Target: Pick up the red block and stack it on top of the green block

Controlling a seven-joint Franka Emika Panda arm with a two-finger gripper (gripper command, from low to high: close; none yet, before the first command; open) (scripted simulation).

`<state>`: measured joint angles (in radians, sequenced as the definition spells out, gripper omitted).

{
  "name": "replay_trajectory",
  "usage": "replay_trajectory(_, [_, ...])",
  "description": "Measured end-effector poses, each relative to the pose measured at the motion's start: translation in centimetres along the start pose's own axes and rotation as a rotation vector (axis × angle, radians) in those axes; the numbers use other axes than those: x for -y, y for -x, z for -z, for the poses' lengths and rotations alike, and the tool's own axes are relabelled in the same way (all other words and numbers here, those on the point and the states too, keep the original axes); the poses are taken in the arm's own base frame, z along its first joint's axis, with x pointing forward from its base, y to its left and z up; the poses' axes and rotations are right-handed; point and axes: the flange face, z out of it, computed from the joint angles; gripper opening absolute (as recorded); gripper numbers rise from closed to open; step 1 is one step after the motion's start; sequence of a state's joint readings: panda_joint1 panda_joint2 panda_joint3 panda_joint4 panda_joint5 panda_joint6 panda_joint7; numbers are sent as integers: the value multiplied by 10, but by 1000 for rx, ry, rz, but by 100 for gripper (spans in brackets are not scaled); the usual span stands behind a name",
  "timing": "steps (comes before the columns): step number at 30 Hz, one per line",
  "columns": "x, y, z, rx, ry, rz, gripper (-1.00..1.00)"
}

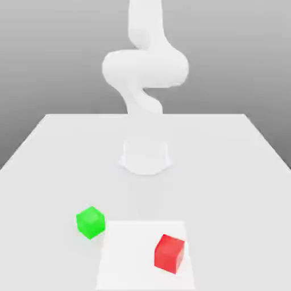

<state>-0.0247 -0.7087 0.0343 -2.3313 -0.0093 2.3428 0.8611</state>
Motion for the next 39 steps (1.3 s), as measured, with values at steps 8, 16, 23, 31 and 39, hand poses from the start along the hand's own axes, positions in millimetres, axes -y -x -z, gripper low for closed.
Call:
replay_trajectory(8, [-24,48,-171,127,229,-125,0])
replay_trajectory(16, [-90,127,-303,262,440,-252,0])
replay_trajectory(23, [-158,212,-377,380,600,-360,0])
replay_trajectory(31, [-188,241,-420,388,610,-369,-100])
replay_trajectory(39, [-171,224,-393,387,610,-371,-100])
